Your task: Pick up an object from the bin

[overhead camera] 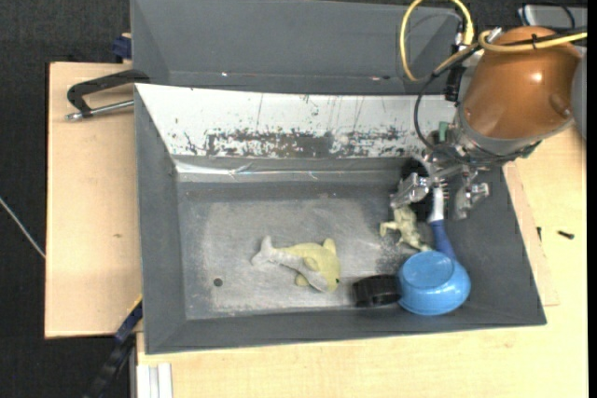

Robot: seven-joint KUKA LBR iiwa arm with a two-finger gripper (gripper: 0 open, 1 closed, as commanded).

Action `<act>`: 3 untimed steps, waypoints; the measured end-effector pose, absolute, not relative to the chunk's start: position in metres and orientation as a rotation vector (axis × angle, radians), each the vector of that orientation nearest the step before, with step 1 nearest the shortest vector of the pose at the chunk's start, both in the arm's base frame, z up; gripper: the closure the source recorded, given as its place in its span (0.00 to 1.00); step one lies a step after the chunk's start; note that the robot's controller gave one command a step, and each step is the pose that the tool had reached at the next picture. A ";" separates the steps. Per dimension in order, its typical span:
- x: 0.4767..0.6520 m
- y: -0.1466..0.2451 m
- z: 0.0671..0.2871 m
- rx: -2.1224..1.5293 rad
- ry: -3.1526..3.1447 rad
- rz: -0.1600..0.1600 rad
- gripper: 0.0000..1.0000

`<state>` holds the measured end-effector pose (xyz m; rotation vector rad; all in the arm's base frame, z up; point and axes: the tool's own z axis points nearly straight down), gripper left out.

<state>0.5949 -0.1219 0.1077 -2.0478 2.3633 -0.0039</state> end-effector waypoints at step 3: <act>0.603 -0.093 0.076 -2.820 1.388 -0.009 1.00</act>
Offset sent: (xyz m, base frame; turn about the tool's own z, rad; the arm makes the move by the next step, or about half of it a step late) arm 0.0039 -0.0012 -0.0377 -0.4035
